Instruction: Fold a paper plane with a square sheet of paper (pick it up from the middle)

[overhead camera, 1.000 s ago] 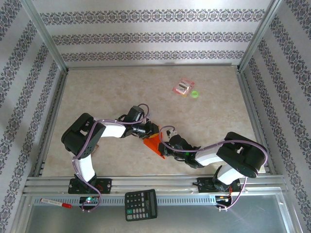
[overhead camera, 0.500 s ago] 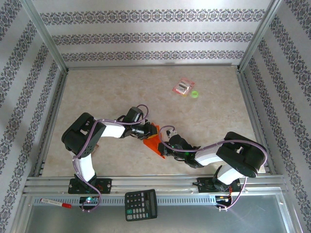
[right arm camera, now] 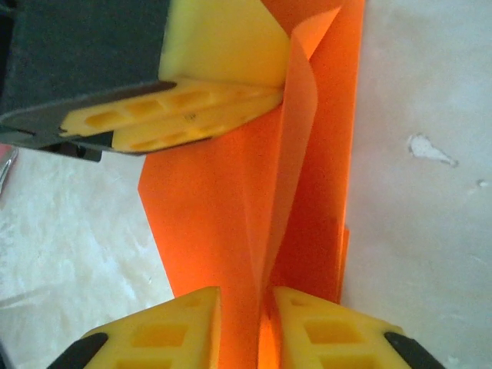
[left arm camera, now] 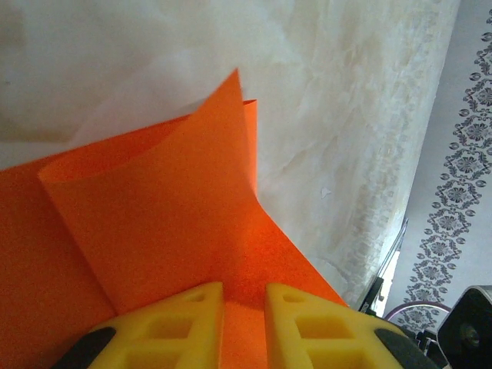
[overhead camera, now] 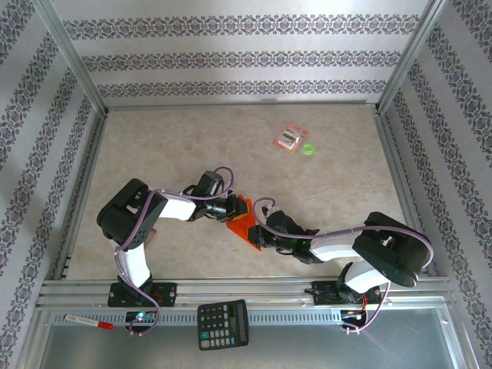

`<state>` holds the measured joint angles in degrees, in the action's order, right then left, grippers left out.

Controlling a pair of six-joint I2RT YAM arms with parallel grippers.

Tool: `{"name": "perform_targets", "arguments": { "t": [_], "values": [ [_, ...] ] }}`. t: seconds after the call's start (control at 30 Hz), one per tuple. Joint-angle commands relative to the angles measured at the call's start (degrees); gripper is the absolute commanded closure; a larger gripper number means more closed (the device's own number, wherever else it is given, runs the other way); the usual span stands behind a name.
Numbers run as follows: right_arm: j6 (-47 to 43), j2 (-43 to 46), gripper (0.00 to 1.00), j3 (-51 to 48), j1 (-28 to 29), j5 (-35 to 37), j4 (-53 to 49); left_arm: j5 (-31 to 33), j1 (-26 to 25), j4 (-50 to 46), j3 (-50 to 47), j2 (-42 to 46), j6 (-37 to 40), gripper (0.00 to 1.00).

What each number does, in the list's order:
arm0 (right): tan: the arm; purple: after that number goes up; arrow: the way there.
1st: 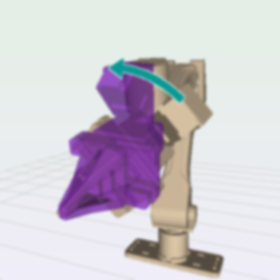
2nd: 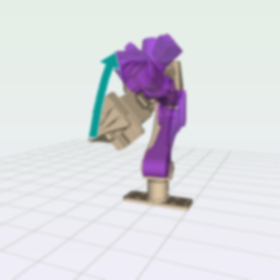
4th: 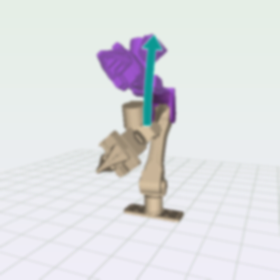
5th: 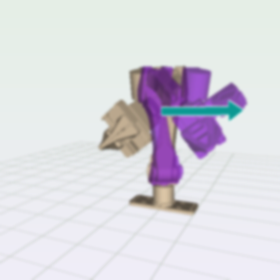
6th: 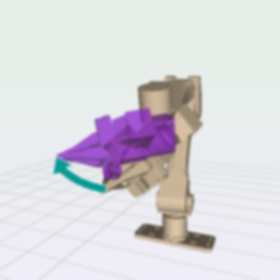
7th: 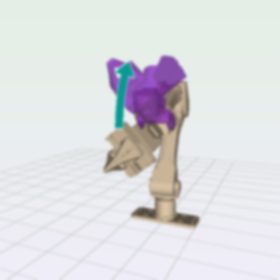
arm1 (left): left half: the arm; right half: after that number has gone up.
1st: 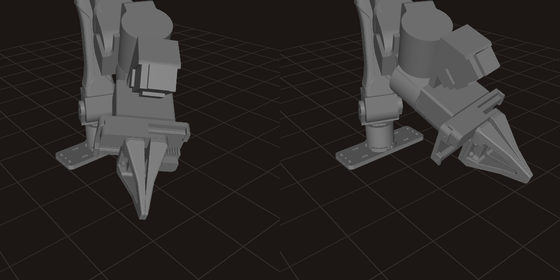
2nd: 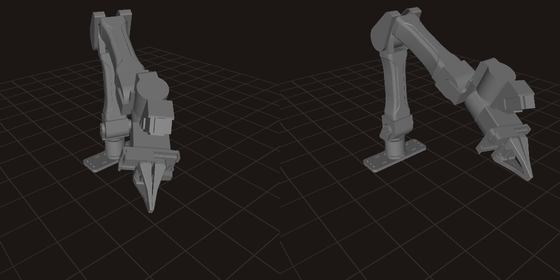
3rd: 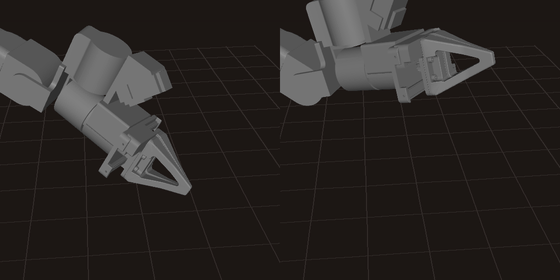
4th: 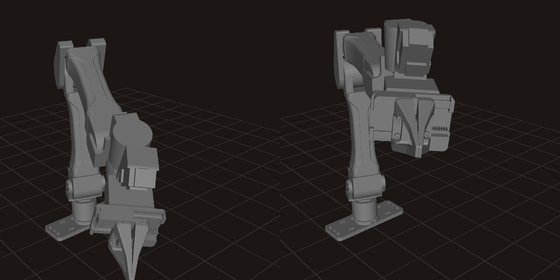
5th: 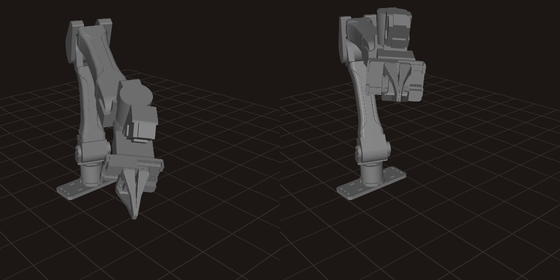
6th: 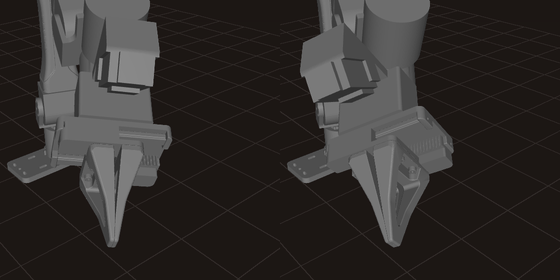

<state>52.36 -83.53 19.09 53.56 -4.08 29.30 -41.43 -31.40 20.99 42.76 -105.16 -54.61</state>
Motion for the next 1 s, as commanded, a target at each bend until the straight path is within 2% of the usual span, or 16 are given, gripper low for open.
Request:
{"name": "perform_targets", "arguments": {
  "t": [0.0, 0.2, 0.6, 0.97],
  "values": [
    [-0.50, 3.16, 0.74, -0.72, -0.91, -2.03, -8.41, 1.51, 0.64, -1.64, -1.78, -1.36, 0.73, 0.78],
    [0.10, 7.79, 0.75, -2.15, -1.86, -2.40, -10.31, 1.28, 0.62, -1.48, -1.79, -1.40, 0.69, 0.78],
    [-0.11, 5.59, 0.95, -1.20, -2.23, -6.05, -7.87, 0.94, 0.64, -0.94, -1.69, -1.47, 0.40, 0.78],
    [-0.33, 4.05, 1.00, -2.00, -2.23, -5.39, -7.79, -1.75, 1.68, 1.15, -1.58, 3.67, -1.29, 0.69]
  ]
}}
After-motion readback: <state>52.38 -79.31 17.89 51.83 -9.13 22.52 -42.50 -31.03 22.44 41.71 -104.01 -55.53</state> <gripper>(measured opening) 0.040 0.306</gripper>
